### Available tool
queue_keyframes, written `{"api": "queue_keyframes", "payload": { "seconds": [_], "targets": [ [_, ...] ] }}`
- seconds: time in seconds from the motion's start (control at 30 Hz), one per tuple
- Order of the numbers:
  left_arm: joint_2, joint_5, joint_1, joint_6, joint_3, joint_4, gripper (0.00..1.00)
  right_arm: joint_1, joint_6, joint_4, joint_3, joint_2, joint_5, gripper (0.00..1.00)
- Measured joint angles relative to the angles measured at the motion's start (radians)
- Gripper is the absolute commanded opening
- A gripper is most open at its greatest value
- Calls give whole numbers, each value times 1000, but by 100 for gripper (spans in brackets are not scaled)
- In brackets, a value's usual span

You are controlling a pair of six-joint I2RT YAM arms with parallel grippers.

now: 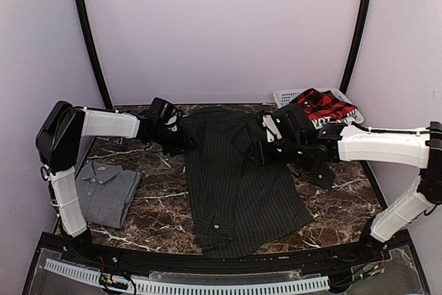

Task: Fold and stack the long sleeve shirts
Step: Move the 1/3-folded shirt to the center of the board.

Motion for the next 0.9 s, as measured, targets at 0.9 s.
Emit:
{"api": "queue_keyframes", "payload": {
  "seconds": [0.9],
  "targets": [
    [349,-193,70,85,428,-158,10,-73,55,72,-147,-131,2,58]
  ]
}}
